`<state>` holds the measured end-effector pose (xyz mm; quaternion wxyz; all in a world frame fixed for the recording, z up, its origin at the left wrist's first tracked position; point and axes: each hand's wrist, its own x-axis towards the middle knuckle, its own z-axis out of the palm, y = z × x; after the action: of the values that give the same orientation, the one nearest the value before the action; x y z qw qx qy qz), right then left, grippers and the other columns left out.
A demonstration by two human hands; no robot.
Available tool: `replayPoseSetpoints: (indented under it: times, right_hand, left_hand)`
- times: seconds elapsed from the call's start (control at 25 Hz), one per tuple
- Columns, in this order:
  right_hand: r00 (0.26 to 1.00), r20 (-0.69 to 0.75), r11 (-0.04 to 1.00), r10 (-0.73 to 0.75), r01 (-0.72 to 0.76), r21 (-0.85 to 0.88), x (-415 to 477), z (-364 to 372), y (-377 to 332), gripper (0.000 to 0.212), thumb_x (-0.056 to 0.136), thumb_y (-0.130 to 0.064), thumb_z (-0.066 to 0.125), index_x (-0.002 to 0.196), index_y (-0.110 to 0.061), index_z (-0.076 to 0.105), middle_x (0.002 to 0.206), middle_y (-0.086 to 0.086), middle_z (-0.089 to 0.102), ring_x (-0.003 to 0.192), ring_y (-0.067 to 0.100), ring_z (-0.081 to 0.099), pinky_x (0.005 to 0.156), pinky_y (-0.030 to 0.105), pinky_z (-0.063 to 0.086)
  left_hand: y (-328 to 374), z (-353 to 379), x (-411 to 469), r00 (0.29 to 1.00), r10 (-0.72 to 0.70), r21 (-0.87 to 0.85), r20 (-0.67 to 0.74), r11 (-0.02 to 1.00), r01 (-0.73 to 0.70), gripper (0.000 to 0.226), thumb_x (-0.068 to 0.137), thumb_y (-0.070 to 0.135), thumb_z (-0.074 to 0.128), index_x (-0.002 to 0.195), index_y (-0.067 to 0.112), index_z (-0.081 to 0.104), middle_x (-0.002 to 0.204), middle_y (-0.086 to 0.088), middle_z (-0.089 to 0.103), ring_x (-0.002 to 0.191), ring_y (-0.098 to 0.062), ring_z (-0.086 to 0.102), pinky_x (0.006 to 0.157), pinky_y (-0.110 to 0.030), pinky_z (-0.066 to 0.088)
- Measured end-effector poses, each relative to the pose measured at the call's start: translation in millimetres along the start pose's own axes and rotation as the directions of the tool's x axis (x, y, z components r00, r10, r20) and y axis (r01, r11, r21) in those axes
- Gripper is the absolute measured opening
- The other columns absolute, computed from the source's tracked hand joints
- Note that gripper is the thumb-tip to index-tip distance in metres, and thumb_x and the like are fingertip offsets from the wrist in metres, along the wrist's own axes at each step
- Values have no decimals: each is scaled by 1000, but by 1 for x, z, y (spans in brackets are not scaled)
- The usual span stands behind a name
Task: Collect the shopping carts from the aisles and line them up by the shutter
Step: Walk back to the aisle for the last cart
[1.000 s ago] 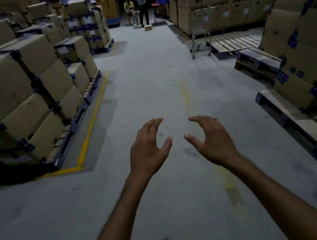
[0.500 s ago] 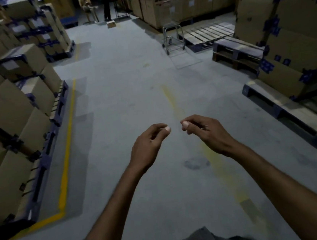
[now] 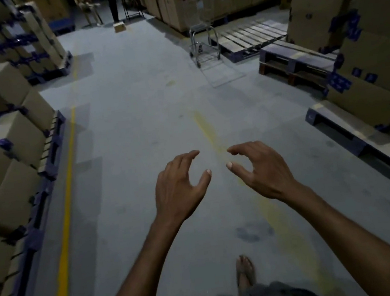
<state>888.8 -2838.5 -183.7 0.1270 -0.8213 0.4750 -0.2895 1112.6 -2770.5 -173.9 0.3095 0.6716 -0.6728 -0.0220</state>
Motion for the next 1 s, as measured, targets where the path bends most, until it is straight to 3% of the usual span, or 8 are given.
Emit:
replayPoseSetpoints:
  times: [0.08,0.16,0.36,0.56,0.64,0.76,0.88,1.0]
  right_hand:
    - [996,87,954,36,-60,293,60,9,14,35,96,-56,53,117,-32,68,112,-18,69,102,2,62,89,42,54]
    - [988,155,836,-16,-72,543,117,8,16,28,98,-47,57,112,-28,72,109,-11,73,103,10,67,89,49,55]
    - [978,171,739,-121,-27,673,257,7,29,27,99,-35,55,111,-19,74,105,0,74,103,23,69,90,47,56]
    - [983,174,781,-55,-66,621,389,66,78,33,97,-43,55,103,-19,76,98,-2,76,93,21,70,86,51,55]
    - [983,180,808,-17,-93,581,440,98,98,33,95,-48,56,100,-22,77,97,-4,76,94,18,70,86,52,55]
    - [988,150,876,37,-105,471,523,135,119,30,94,-54,58,102,-31,75,99,-16,75,96,7,69,85,47,57]
    - [996,77,975,46,-61,214,606,152,132,35,93,-62,55,108,-35,71,98,-22,71,93,-2,65,81,37,56]
    - [998,-65,999,-24,21,-47,681,153,144,34,92,-56,59,112,-31,70,98,-18,71,91,3,63,80,36,53]
  left_hand:
    - [-17,11,58,993,-107,-146,56,983,114,39,89,62,58,124,44,60,117,25,66,106,5,61,87,-33,53]
    - [-34,20,116,973,-190,-287,134,932,221,33,87,66,57,112,46,65,104,28,69,97,8,64,86,-36,56]
    - [-75,35,251,950,-267,-418,163,853,312,26,88,61,59,97,40,71,96,21,73,95,-2,69,90,-46,55]
    - [-117,41,379,970,-211,-472,119,848,242,33,92,59,57,88,28,67,83,8,74,85,-11,70,82,-54,55]
    - [-139,49,428,988,-135,-471,77,868,155,29,92,56,59,89,28,65,84,10,73,85,-10,70,75,-46,56]
    - [-183,68,510,999,-31,-313,17,949,35,22,93,55,62,94,33,63,89,19,69,90,-2,67,69,-33,55]
    - [-227,88,593,995,95,-78,-11,992,-96,24,93,59,59,102,36,61,93,19,65,89,0,62,69,-31,53]
    - [-259,112,677,986,168,59,16,984,-169,27,94,59,55,105,35,62,94,18,65,88,-2,61,65,-32,52]
